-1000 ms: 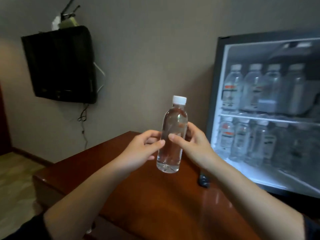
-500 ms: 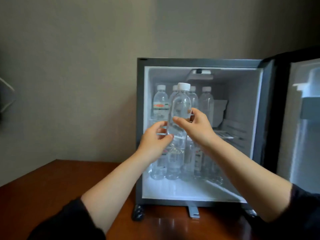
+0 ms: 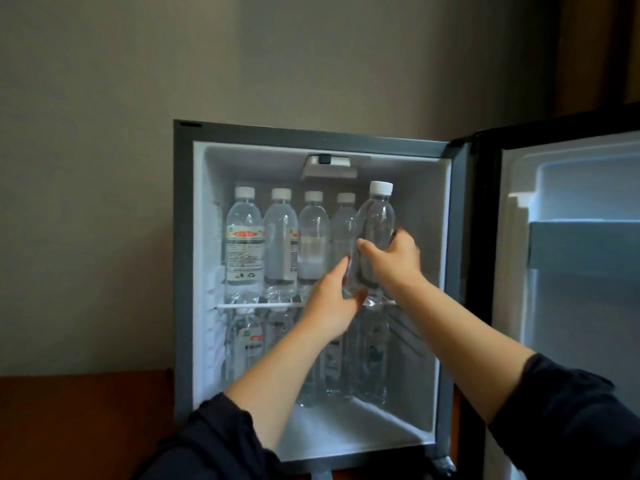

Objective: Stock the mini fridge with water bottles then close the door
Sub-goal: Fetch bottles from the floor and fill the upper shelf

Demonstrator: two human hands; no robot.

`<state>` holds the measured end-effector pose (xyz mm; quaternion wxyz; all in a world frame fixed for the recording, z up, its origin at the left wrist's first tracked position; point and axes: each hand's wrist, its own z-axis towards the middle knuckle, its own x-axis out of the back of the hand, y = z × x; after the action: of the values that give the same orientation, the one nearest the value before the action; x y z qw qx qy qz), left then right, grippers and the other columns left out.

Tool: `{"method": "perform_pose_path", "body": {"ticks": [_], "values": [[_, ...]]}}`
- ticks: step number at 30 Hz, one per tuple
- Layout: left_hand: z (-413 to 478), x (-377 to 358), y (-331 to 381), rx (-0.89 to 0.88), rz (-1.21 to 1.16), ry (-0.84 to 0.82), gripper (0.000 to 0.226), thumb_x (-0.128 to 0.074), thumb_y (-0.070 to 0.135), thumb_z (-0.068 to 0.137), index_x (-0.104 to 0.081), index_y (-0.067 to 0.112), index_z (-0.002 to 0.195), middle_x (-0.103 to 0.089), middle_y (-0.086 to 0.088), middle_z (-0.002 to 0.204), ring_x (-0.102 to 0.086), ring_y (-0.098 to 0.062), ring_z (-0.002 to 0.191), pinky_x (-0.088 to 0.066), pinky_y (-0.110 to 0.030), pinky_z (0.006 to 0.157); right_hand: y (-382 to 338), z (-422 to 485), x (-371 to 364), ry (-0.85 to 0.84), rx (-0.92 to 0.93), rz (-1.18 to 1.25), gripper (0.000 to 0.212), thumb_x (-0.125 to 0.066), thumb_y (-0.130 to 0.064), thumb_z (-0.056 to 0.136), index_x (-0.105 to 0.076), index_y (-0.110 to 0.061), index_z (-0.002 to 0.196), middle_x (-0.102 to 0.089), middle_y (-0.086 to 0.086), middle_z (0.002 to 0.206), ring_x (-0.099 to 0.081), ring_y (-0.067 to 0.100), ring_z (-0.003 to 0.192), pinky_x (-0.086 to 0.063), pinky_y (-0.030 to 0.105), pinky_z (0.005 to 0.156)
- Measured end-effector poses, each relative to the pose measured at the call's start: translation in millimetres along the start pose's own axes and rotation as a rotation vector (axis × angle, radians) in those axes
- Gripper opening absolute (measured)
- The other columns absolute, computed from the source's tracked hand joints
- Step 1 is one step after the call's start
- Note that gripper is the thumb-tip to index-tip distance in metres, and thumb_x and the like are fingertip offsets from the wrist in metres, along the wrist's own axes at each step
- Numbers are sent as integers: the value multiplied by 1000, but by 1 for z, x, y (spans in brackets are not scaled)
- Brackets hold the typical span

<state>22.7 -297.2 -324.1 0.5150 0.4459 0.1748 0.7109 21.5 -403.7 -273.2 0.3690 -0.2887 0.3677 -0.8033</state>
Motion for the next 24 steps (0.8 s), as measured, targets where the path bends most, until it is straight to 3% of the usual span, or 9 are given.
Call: {"method": "perform_pose_path", "body": {"ticks": [6, 12, 17, 20, 24], "values": [[4, -25, -25, -4, 157, -16, 71, -56, 33, 91, -12, 42, 146, -44, -1, 144, -38, -24, 134, -36, -42, 109, 17, 17, -3, -18, -24, -23, 39, -67, -31, 84, -50, -15, 115, -62, 8, 112, -61, 29, 104, -51, 49, 92], [2, -35, -34, -45, 314, 58, 64, -46, 23, 96, -11, 46, 145, -49, 2, 135, -33, -24, 128, -35, -36, 102, 20, 32, -4, -43, -26, -145, 45, -67, -39, 81, -46, -17, 115, -61, 10, 114, -61, 33, 100, -52, 50, 88], [-1, -37, -34, -122, 481, 127, 60, -48, 26, 95, -18, 35, 146, -54, 0, 128, -38, -21, 121, -25, -28, 104, 20, 39, -8, -26, -74, -215, 49, -64, -43, 82, -50, -14, 118, -63, 8, 113, -61, 34, 104, -52, 41, 87], [-5, -36, -29, -137, 491, 129, 55, -46, 33, 95, -24, 32, 145, -51, 0, 130, -36, -20, 121, -24, -27, 104, 26, 43, -10, 17, -92, -270, 52, -61, -43, 86, -48, -14, 128, -60, 10, 123, -58, 33, 113, -40, 27, 77], [-7, -36, -26, -141, 494, 120, 51, -46, 33, 95, -31, 27, 143, -49, 1, 134, -33, -18, 124, -21, -28, 107, 31, 43, -10, 49, -69, -280, 55, -59, -39, 89, -42, -11, 134, -55, 13, 131, -54, 33, 118, -34, 27, 77]]}}
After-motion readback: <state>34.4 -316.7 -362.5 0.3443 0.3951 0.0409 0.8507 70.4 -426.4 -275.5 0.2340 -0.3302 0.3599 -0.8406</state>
